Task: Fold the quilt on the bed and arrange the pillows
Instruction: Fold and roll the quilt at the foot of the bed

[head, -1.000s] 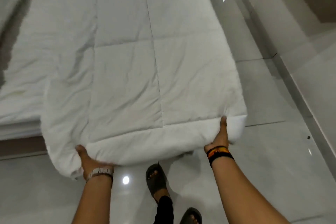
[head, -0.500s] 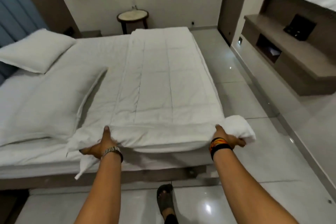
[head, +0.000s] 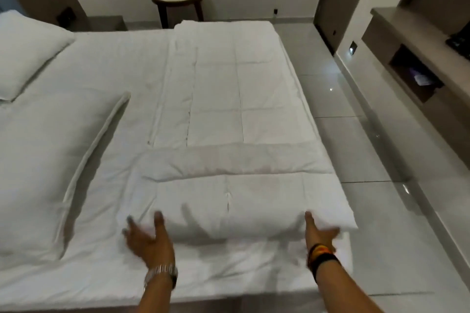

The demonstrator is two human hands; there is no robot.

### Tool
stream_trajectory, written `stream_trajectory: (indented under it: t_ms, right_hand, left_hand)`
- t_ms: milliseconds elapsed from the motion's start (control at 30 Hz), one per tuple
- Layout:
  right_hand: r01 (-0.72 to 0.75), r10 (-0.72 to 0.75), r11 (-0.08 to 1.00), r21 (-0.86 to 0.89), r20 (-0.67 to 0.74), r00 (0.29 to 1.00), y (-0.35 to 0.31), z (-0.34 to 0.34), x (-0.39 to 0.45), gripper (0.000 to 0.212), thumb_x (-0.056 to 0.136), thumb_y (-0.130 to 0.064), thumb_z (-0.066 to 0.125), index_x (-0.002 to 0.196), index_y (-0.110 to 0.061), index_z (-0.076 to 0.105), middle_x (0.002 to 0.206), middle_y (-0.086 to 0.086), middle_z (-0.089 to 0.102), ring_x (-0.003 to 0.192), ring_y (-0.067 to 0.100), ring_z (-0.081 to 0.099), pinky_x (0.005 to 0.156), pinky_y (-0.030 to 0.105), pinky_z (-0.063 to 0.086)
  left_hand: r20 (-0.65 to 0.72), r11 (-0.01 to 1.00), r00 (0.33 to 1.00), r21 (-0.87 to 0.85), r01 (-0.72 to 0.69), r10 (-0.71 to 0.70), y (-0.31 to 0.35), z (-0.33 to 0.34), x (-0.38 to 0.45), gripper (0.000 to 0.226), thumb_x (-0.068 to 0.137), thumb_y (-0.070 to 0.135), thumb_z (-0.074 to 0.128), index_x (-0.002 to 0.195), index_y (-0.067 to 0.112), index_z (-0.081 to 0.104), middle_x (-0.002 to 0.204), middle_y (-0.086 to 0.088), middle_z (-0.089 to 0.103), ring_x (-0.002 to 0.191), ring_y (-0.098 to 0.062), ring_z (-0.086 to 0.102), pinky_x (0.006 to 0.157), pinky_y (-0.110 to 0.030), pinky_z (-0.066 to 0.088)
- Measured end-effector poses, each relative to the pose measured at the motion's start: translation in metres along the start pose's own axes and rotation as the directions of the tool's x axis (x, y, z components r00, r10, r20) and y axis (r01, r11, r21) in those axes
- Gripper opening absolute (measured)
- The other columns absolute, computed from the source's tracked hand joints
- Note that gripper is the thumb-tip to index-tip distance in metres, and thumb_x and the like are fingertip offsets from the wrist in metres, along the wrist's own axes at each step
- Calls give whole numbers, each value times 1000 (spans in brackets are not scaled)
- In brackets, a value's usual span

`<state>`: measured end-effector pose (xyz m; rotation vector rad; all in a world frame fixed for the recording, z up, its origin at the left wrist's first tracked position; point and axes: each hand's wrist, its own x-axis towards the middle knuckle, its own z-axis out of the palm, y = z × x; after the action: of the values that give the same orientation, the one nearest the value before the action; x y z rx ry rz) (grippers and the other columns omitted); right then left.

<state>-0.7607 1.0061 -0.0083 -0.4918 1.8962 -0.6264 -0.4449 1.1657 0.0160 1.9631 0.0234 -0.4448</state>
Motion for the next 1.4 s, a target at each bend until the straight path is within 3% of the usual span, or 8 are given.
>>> stream_trajectory:
  t_ms: [133,300,467,600,833,1133,1267,1400]
  right_hand:
    - [-71,77,950,303,-10,997,3,37,34,157,59,-69,85,160,-30,-28,174,1,3,155,39,25,117,68,34]
    - [-83,165,940,330,-228,960,-12,64,74,173,45,-66,96,160,-24,-27,173,9,10,155,35,27,123,62,23]
    - [-29,134,915,402,-236,963,-5,54,89,153,48,-42,104,163,-22,4,162,7,34,144,31,43,121,52,33]
    - [-18,103,928,372,-210,972,-4,27,70,138,53,-36,103,159,-15,17,154,11,46,135,34,52,117,52,40]
    - [-60,113,937,343,-135,984,34,-42,2,131,57,-34,102,157,-10,21,153,16,48,135,37,53,116,50,41]
    - [-181,223,943,279,-127,966,123,-166,-91,138,62,-30,101,162,-13,7,156,20,44,137,43,49,116,57,38]
    - [-180,232,927,330,-125,965,115,-170,-124,138,67,-24,98,163,-17,-1,153,23,45,135,45,51,115,60,39]
    - [-27,84,907,421,-118,989,32,-120,-137,140,73,-28,94,164,-23,-11,159,22,38,140,39,48,117,52,34]
  left_hand:
    - [-105,861,868,-229,454,-485,-33,18,30,134,70,84,70,167,27,-3,172,-13,19,147,-43,42,120,-55,36]
    - [-82,870,868,-100,482,-490,-35,49,81,184,19,114,39,166,12,-4,175,-16,-6,162,-37,5,131,-52,11]
    - [-130,767,779,-335,547,-613,-32,59,90,146,60,63,91,166,21,0,172,-11,16,156,-32,27,125,-56,23]
    - [-193,813,808,-328,482,-557,-22,46,55,122,63,39,99,157,19,23,157,-10,43,140,-30,49,119,-50,38]
    - [-234,855,844,-335,396,-483,-20,-31,-18,117,66,32,98,156,19,23,154,-13,46,138,-35,50,119,-53,37]
    - [-278,825,778,-236,513,-563,-72,-146,-143,131,73,31,94,166,15,4,167,-17,30,151,-34,38,124,-49,29]
    - [-130,876,873,53,480,-470,-63,-164,-142,95,96,40,67,166,5,13,174,-20,11,160,-37,15,130,-51,15]
    - [-70,932,932,-98,348,-355,20,-130,-85,92,97,42,62,165,5,13,174,-19,8,160,-37,14,130,-52,14]
